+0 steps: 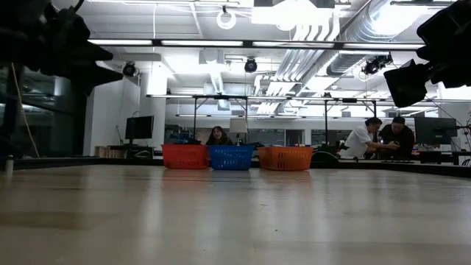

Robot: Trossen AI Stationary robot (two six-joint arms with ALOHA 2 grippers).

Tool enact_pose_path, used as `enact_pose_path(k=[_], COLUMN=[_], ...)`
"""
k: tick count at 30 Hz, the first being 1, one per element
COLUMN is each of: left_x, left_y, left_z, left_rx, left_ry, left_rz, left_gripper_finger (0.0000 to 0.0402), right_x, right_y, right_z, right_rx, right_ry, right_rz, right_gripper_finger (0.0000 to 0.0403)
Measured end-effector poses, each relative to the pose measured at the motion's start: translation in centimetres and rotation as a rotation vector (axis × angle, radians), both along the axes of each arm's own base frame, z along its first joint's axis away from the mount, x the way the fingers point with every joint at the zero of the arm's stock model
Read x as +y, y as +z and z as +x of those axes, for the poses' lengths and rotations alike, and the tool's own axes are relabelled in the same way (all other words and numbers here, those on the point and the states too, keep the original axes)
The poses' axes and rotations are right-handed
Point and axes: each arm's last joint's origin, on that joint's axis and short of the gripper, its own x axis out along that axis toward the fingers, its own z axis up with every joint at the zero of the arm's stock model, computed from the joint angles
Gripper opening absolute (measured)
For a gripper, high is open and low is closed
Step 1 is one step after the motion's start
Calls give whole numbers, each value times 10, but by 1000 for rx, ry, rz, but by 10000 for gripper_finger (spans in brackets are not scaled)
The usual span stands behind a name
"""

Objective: Pick and place Stapler, Stapler remover, tape
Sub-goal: Return to Home Position

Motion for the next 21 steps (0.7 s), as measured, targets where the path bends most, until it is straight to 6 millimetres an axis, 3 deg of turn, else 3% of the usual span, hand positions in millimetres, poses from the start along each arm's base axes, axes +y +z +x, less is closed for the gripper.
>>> enact_pose_path(k=[8,15,21], left_x=[-8,-10,-9], left_y=[-20,-23,-29], left_z=[3,10,11], left_rx=[14,-173,-113], left_ry=[-51,-91,-63], left_rz=[92,150,194], left_gripper_finger=[259,259,259], right_x=[0,0,0], right_y=[0,0,0], right_z=[0,0,0], right_rx=[0,0,0], right_ry=[-1,-1,-1], right_rz=[0,0,0], right_gripper_finger=[236,236,236])
